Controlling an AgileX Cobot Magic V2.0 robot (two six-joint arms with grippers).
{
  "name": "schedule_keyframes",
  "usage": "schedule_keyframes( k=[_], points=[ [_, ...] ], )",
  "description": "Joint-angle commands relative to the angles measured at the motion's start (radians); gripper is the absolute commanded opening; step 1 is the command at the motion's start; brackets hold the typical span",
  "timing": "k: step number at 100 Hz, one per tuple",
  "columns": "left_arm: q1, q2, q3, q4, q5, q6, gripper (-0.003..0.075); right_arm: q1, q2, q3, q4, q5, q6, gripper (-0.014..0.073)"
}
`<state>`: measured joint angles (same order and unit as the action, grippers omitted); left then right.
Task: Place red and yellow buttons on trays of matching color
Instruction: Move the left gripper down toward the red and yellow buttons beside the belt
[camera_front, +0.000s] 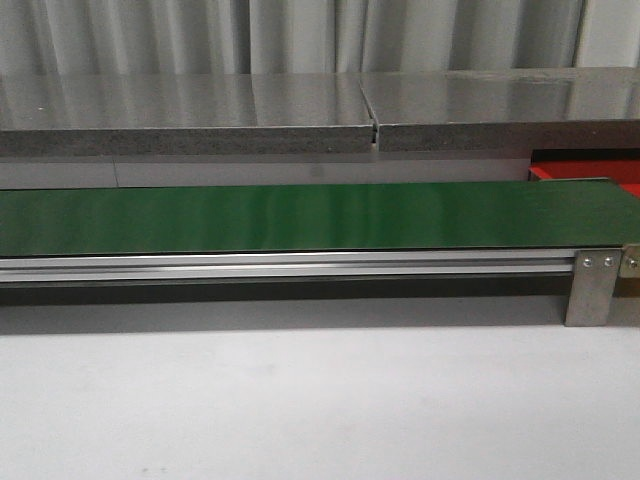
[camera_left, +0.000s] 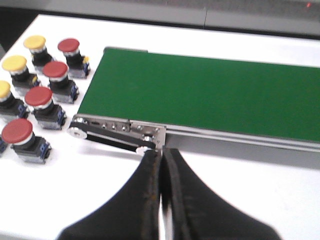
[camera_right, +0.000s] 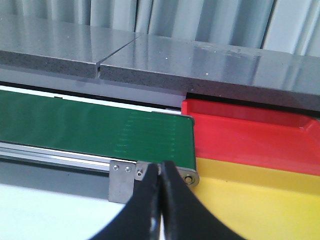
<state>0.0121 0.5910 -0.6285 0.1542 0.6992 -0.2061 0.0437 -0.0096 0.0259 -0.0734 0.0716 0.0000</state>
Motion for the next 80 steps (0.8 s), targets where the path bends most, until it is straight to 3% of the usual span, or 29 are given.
schedule_keyframes(
  k=[1,37,44,53,69,80],
  points=[
    [-0.005,0.079,-0.057,0.002,-0.025,-0.006,-0.0019,0.001,-0.014,-0.009,-0.011,-0.084,-0.007,-0.006],
    [-0.005,0.269,-0.059,0.002,-0.018,-0.006,-0.0018,0.001,-0.014,-0.009,-0.011,-0.084,-0.007,-0.006],
    [-0.005,0.286,-0.059,-0.013,-0.01,-0.006,0.0013,0.001,-0.014,-0.009,-0.011,-0.084,-0.007,-0.006],
    [-0.005,0.299,-0.059,-0.017,0.008,-0.006,0.0155,0.001,-0.014,-0.009,-0.011,-0.084,-0.007,-0.006],
    [-0.003,0.301,-0.059,-0.02,0.015,-0.062,0.0531,0.001,-0.014,-0.009,-0.011,-0.084,-0.007,-0.006],
    [-0.003,0.301,-0.059,-0.02,0.025,-0.07,0.062,0.001,-0.014,-0.009,-0.011,-0.084,-0.007,-0.006]
  ],
)
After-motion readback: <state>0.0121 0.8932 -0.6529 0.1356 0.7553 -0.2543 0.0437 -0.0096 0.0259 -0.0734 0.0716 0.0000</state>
